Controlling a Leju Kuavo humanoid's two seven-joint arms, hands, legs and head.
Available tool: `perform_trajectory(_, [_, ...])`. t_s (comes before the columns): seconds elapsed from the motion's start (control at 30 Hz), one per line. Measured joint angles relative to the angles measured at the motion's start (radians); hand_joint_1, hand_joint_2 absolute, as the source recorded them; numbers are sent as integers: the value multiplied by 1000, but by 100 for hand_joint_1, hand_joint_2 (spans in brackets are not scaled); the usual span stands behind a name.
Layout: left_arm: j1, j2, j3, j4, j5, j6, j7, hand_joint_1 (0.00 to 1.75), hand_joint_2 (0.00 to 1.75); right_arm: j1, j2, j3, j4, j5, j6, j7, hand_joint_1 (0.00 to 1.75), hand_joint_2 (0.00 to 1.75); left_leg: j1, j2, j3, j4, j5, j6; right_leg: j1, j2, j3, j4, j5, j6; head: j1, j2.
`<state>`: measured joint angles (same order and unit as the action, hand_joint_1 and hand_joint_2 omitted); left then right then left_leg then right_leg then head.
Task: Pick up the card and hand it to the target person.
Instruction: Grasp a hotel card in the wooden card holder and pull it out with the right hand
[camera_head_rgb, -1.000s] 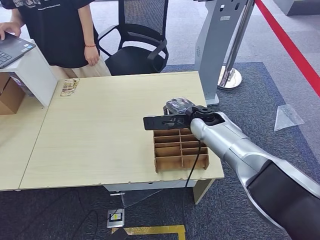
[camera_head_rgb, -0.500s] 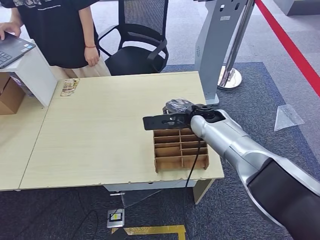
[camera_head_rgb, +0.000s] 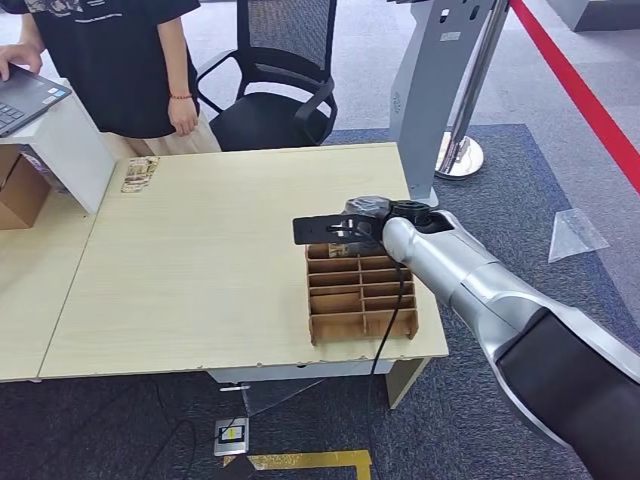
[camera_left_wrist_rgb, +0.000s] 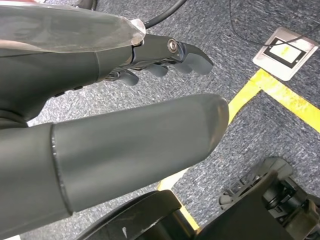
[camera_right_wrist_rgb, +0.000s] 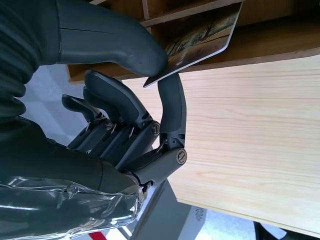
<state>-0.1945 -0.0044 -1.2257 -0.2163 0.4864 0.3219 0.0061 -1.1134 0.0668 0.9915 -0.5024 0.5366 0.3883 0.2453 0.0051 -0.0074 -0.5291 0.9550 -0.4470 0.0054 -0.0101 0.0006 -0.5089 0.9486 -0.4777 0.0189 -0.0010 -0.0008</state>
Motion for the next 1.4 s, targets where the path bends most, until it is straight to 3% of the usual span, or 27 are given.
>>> perform_trajectory(0.27, [0, -1, 0, 0, 0, 0, 12, 0, 0, -2, 0, -14, 0, -56, -10, 85, 175, 175, 0, 0, 0, 0, 0, 0, 0, 0, 0, 0, 0, 0, 0, 0])
perform_trajectory(0.6, [-5, -3, 0, 0, -5, -9, 24, 0, 0, -19, -2, -54, -7, -159, 26, 119, 175, 175, 0, 0, 0, 0, 0, 0, 0, 0, 0, 0, 0, 0, 0, 0])
perform_trajectory(1.07, [-11, -5, -1, 0, -6, -16, 27, 0, 0, -25, -25, -93, -52, -238, 32, 107, 175, 175, 0, 0, 0, 0, 0, 0, 0, 0, 0, 0, 0, 0, 0, 0])
perform_trajectory(1.4, [-10, -5, -8, 0, 0, -12, 29, 0, 0, -34, -35, -104, -100, -279, -20, 102, 175, 175, 0, 0, 0, 0, 0, 0, 0, 0, 0, 0, 0, 0, 0, 0])
